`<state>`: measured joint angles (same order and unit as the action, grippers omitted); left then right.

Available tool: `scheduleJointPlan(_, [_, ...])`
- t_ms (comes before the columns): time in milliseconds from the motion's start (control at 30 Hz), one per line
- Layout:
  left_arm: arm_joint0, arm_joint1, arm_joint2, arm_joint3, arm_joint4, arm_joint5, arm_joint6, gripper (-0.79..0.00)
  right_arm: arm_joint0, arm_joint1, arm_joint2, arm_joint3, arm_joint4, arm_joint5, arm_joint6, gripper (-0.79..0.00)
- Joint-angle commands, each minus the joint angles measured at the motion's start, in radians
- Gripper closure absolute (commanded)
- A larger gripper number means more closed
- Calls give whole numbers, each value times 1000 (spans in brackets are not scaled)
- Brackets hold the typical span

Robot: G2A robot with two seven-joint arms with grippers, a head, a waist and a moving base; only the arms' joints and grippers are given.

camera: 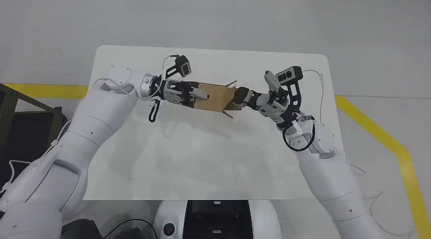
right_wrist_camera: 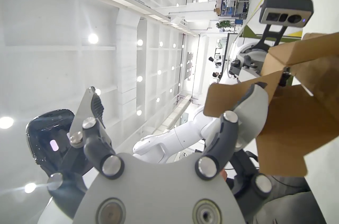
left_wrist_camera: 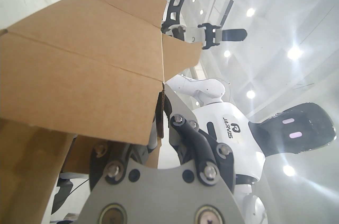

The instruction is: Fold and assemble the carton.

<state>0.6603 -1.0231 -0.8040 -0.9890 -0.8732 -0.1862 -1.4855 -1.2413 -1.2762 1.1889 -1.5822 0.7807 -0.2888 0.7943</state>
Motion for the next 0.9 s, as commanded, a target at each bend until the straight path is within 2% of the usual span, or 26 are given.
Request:
scheduleJointPlan(0, [2,0,-11,7,-8,5,-4,0,-9,3,18,-4,-7,6,-1,-785])
scheduleJointPlan(167, [7,-3,-31,15,-21,18,2,0,-25,5,21,-10,-17,26,-4,-785])
scheduleJointPlan(700, [8,-20,-70,27,-15,45,63,0,-44,-9,-67,-78,-8,69,16,-785])
scheduleJointPlan(867, [12,-24,-82,21,-13,50,60,0,-34,-11,-59,-74,-6,39,2,-785])
